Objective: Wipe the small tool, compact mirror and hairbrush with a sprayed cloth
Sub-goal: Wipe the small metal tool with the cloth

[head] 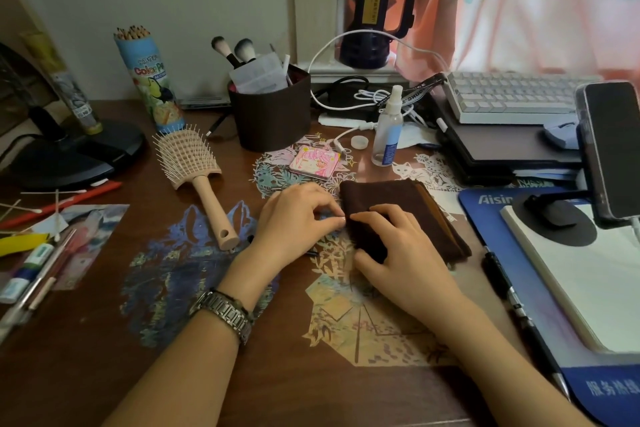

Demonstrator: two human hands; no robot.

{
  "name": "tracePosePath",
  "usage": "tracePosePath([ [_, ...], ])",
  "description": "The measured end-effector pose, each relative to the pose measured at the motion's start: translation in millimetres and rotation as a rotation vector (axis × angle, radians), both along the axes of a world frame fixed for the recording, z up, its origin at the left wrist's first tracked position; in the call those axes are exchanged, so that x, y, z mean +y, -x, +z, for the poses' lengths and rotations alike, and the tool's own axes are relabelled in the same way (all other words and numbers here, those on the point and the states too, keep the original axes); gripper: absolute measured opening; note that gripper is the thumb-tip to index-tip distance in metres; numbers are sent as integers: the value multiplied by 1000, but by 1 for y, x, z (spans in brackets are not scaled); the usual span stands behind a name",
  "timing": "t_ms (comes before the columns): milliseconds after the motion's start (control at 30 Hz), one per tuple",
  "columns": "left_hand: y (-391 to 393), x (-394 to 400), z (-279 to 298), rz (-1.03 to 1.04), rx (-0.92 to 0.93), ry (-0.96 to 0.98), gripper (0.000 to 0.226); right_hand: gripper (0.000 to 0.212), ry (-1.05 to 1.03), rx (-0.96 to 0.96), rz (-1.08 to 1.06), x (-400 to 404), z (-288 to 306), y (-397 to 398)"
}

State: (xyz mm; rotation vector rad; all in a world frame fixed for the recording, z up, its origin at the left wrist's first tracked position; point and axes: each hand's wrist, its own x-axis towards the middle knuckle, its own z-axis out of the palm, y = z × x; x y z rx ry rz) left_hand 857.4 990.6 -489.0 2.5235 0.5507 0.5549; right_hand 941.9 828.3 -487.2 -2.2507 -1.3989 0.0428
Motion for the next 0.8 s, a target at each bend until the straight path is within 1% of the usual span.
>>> tracePosePath([
  [300, 14, 15, 7, 2, 57, -19, 13, 49, 74, 34, 3, 0, 2, -3],
  [500, 27, 19, 16, 56, 134, -124, 13, 48, 65, 24, -1, 0, 1, -3],
  [600, 34, 22, 19, 128, 167, -184, 12, 49, 70, 29, 5, 0, 1, -3],
  [700, 41, 26, 20, 174, 189, -157, 15, 51, 75, 18, 9, -1, -1, -4],
  [800, 41, 22, 22, 171, 201, -128, 20, 51, 74, -13, 4, -1, -1, -4],
])
